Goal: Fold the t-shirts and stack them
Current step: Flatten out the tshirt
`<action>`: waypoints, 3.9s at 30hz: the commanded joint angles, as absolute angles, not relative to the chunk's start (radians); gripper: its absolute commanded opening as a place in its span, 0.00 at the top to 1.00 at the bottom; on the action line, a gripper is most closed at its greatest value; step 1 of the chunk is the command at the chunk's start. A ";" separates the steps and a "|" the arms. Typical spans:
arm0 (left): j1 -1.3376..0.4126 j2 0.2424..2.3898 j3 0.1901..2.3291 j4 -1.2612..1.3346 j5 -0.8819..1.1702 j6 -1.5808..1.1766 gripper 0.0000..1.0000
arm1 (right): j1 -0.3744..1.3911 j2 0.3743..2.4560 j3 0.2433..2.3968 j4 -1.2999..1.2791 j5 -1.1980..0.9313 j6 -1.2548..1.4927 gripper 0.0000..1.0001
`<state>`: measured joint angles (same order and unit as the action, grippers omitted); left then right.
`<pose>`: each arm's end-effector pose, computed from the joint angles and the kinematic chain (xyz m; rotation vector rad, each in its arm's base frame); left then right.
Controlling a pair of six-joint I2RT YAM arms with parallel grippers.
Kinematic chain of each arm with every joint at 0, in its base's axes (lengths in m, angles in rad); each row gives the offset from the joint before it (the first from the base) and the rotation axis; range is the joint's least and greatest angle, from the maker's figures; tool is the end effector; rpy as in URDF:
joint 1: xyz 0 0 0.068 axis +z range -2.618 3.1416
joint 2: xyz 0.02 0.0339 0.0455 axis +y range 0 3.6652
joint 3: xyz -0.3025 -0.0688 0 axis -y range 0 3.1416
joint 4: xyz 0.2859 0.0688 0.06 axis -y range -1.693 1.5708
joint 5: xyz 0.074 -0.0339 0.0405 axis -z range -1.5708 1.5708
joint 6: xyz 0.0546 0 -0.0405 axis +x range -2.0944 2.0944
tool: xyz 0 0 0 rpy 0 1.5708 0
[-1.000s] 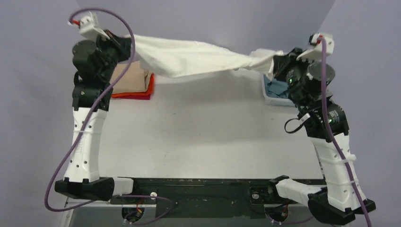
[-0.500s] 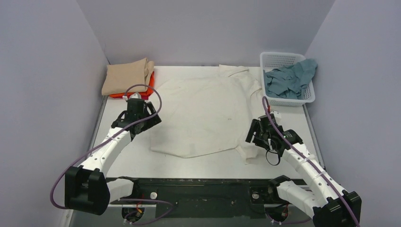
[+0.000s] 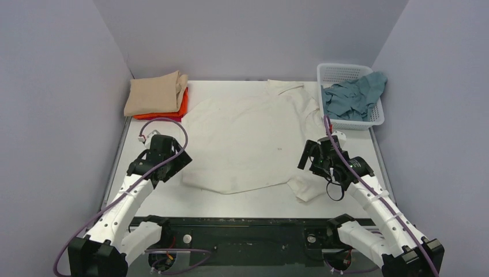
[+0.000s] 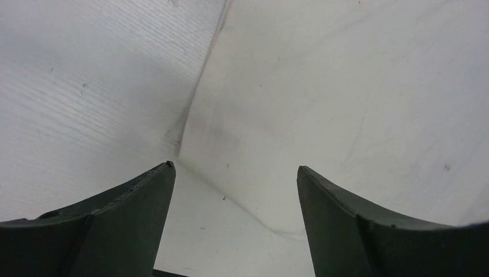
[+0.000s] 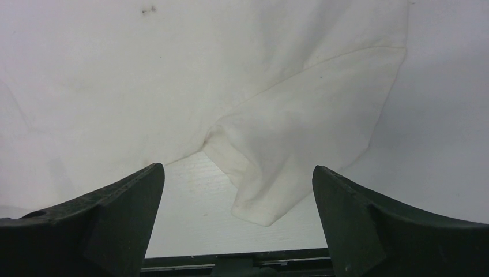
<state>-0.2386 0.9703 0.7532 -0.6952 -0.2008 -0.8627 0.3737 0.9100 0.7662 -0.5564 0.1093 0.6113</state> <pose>0.2156 -0.0412 0.2592 -0.8392 2.3247 -0.2296 0.2107 0.0762 0.2881 0.3302 2.2733 0.3943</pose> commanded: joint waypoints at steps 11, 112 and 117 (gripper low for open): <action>-0.273 1.050 0.491 -0.419 -0.003 -0.983 0.28 | 0.385 0.900 0.630 -0.513 0.053 0.608 0.04; -0.354 0.979 0.682 -1.106 -0.593 -1.258 1.00 | 0.378 0.815 0.502 -0.728 0.085 0.857 0.12; -0.252 1.028 0.627 -0.892 -0.544 -1.175 1.00 | 0.392 0.877 0.452 -0.601 0.009 0.868 0.19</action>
<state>-0.3046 0.9943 0.6609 -1.0206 -0.5045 -1.1778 0.3801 0.8326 0.4850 -0.6720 0.0639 0.8425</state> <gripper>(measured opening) 0.022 0.831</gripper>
